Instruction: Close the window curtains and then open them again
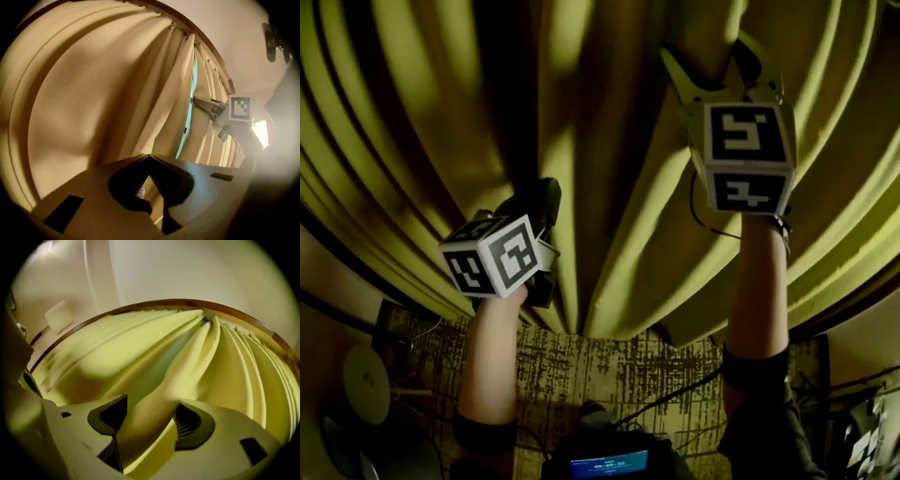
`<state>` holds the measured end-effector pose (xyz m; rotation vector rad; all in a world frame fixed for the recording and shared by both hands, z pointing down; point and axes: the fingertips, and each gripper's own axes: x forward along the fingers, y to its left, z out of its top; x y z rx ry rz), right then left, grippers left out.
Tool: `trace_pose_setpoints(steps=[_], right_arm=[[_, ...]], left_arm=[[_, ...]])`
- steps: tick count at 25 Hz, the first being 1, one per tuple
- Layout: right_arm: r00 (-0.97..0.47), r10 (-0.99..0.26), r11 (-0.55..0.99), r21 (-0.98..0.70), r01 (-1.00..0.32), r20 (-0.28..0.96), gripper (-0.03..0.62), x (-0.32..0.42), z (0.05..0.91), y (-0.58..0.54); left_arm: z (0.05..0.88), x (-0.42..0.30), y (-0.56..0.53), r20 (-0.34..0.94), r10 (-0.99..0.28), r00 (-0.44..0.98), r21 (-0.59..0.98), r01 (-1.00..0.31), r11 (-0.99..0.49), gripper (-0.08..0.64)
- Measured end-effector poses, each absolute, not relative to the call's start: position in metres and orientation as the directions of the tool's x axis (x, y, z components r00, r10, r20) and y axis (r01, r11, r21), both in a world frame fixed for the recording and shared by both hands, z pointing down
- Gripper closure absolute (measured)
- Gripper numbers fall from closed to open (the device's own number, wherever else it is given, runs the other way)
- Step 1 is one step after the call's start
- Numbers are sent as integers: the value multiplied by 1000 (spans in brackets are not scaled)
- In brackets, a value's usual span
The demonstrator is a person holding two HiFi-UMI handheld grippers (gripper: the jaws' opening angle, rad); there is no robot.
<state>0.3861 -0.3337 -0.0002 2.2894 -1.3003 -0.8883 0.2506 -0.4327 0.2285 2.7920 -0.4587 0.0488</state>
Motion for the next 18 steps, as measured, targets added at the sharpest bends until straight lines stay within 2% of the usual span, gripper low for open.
trace_pose_setpoints(steps=[3, 4, 8, 9, 10, 12, 13, 18], right_arm=[[397, -859, -511, 489, -707, -323, 266, 395, 31, -283], [400, -862, -506, 476, -719, -312, 298, 395, 43, -266], [448, -872, -489, 415, -767, -197, 326, 400, 115, -202], [463, -870, -491, 396, -776, -170, 365, 403, 137, -187], [477, -868, -492, 374, -786, -140, 446, 403, 159, -174], [483, -873, -478, 311, -821, -67, 549, 396, 203, -155], [475, -880, -463, 275, -843, -24, 580, 389, 225, -149], [395, -902, -360, 206, -910, 171, 580, 328, 322, -138]], left_arm=[[234, 237, -415, 102, -325, 940, 256, -341, -905, 557], [237, 233, -405, 105, -334, 937, 246, -350, -904, 557], [257, 216, -363, 122, -364, 923, 191, -382, -904, 557], [265, 210, -353, 130, -364, 922, 178, -383, -906, 557], [274, 202, -344, 138, -366, 920, 171, -386, -906, 557], [292, 180, -332, 159, -379, 912, 167, -403, -900, 557], [301, 169, -326, 171, -383, 908, 167, -409, -897, 557], [342, 107, -307, 249, -412, 876, 134, -453, -882, 557]])
